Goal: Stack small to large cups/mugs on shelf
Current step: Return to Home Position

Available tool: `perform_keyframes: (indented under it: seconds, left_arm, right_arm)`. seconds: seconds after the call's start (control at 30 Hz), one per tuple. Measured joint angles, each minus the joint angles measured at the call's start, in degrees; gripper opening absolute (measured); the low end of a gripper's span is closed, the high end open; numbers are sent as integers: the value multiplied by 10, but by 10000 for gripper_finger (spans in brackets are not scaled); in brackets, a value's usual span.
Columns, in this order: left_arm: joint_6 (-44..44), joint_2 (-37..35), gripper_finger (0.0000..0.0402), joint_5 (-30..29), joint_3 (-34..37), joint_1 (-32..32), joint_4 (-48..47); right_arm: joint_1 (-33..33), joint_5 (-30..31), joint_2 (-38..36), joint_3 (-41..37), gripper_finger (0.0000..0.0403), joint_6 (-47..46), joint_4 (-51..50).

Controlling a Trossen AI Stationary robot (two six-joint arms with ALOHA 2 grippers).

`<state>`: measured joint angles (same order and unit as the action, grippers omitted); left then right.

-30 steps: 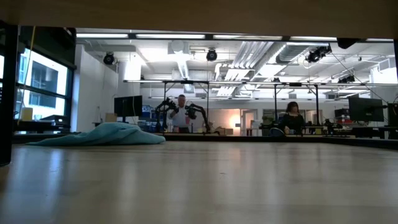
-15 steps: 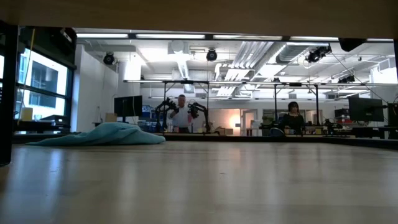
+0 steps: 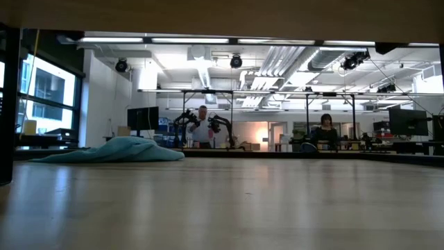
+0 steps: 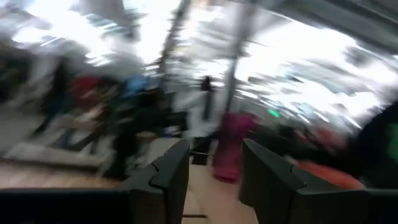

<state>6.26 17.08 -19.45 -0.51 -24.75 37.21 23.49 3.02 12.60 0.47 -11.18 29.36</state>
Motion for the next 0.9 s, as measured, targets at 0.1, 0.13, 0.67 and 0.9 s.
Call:
perform_keyframes:
  seconds: [0.1,0.13,0.67,0.9]
  left_arm:
    - [-102,0,134,122,0,0,3]
    - [-132,0,134,158,0,0,3]
    - [-146,0,134,65,0,0,-26]
    - [-141,0,134,68,0,5,-51]
  right_arm:
    - [0,0,0,0,158,72,-1]
    - [0,0,0,0,158,94,0]
    - [-2,22,1,0,158,203,-67]
    - [-3,95,0,0,158,206,-68]
